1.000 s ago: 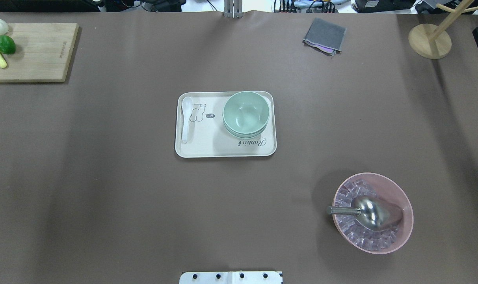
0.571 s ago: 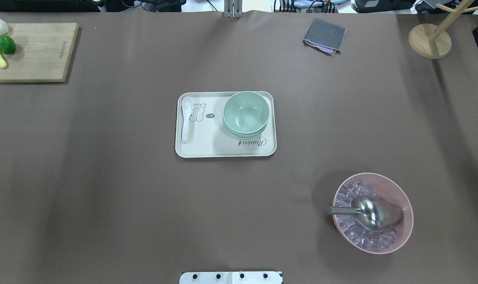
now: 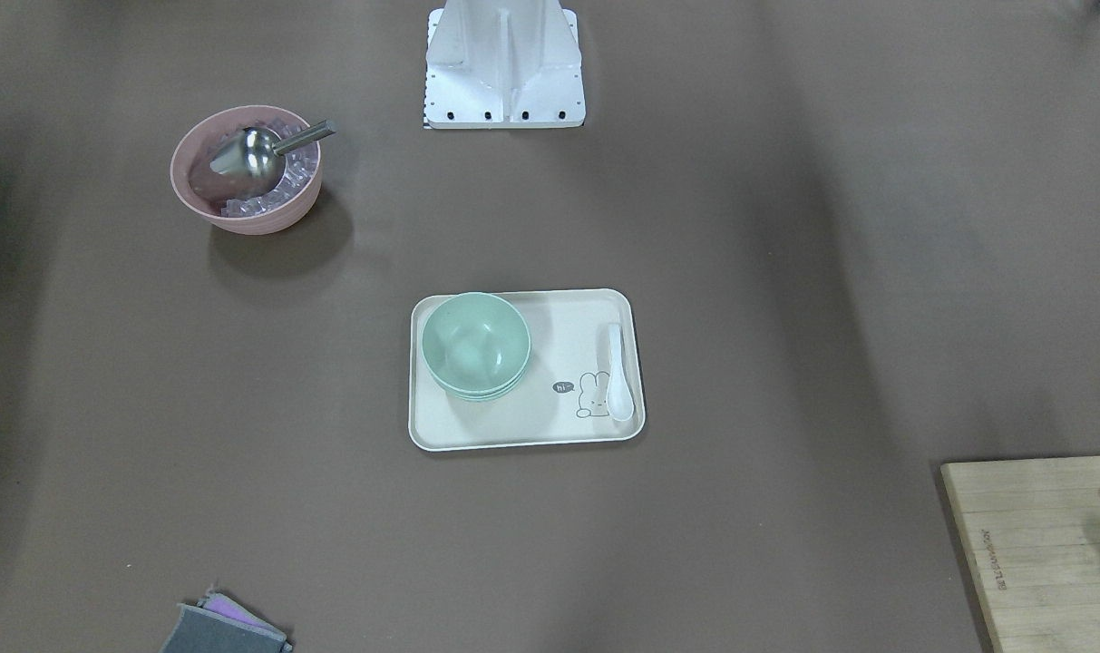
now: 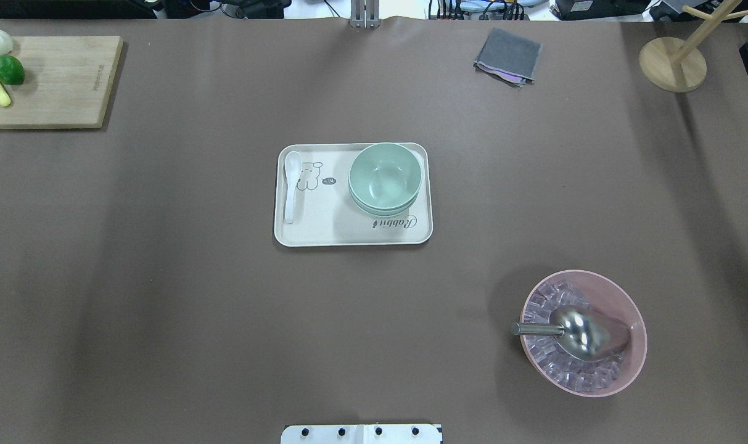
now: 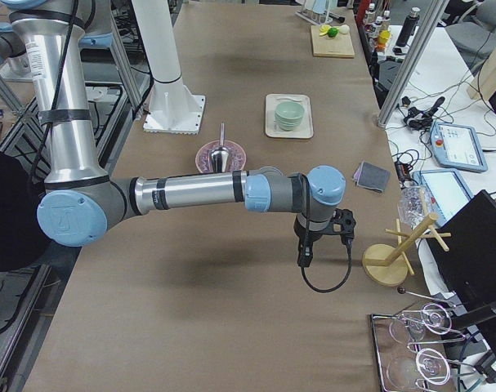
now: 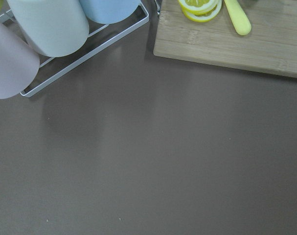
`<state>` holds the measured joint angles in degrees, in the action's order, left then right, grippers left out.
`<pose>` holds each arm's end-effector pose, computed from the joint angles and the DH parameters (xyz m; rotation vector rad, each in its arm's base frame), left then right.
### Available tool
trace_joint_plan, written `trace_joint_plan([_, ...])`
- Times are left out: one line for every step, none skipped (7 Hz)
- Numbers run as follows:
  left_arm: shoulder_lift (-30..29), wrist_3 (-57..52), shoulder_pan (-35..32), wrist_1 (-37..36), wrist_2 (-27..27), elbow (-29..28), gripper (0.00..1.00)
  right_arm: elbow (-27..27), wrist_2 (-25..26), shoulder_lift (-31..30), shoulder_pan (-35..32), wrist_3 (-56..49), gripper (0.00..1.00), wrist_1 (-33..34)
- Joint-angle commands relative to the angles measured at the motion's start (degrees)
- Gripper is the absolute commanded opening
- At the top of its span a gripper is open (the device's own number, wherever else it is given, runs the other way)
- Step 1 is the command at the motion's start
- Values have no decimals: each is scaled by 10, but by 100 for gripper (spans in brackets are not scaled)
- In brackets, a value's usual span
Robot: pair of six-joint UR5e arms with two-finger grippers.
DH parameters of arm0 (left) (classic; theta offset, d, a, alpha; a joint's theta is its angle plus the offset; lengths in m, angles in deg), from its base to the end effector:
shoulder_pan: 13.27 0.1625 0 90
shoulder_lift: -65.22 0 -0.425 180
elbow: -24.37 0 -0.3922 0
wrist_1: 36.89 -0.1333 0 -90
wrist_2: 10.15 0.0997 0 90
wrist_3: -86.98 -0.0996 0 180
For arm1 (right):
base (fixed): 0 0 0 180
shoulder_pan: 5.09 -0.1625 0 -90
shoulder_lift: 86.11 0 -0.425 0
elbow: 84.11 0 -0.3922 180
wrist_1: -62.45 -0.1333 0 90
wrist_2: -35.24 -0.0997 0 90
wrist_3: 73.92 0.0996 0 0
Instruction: Stack green bowls together
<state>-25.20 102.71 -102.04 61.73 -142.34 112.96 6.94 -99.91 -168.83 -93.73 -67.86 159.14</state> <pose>-0.0556 -0.5052 0.6542 0.0173 0.7471 -0.1922 0.0498 -0.5449 0.5946 -0.0239 -0.7882 0.0665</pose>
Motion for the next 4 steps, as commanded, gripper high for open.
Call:
trace_joint_plan([-3, 0, 0, -1, 0, 0, 98, 3, 1, 2, 0, 0, 100, 0])
trace_joint_plan([-5, 0, 0, -1, 0, 0, 98, 3, 1, 3, 0, 0, 100, 0])
trace_joint_plan([-6, 0, 0, -1, 0, 0, 98, 2, 1, 3, 0, 0, 100, 0])
trace_joint_plan([-6, 0, -1, -1, 0, 1, 98, 1, 1, 4, 0, 0, 100, 1])
